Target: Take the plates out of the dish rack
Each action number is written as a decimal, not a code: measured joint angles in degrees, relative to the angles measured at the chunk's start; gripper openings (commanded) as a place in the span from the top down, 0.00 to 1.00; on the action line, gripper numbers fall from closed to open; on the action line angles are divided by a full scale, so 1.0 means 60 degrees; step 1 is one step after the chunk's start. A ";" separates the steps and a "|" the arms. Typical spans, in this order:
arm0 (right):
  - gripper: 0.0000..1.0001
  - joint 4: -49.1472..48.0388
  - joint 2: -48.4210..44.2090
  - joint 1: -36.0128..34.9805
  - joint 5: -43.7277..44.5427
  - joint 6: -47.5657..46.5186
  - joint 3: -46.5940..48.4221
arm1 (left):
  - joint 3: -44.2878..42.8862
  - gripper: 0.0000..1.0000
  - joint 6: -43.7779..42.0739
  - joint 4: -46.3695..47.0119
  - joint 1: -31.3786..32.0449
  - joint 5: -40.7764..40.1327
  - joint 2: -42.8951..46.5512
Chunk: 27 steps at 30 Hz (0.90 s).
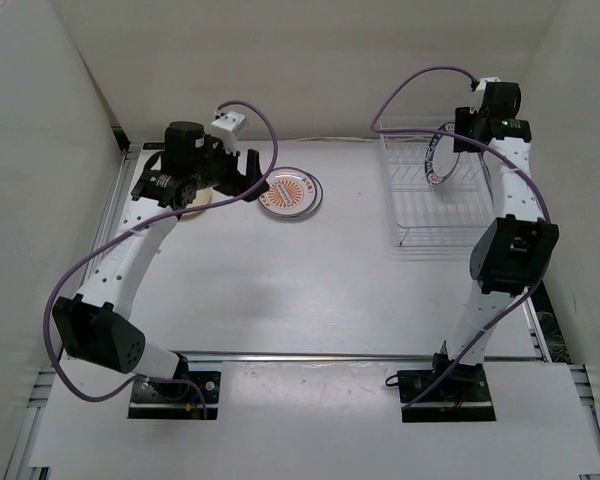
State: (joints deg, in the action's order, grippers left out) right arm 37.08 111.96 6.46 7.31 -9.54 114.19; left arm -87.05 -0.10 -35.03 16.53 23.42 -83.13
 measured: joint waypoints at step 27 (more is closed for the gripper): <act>1.00 -0.0477 0.3464 0.0091 -0.0157 -0.0605 0.2743 | 0.0160 0.01 0.0987 -0.0423 -0.2565 0.5144 -0.1832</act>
State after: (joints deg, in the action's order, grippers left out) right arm 34.22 132.75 7.01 6.37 -13.17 130.65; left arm -86.08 5.82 -37.56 1.15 54.28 -94.13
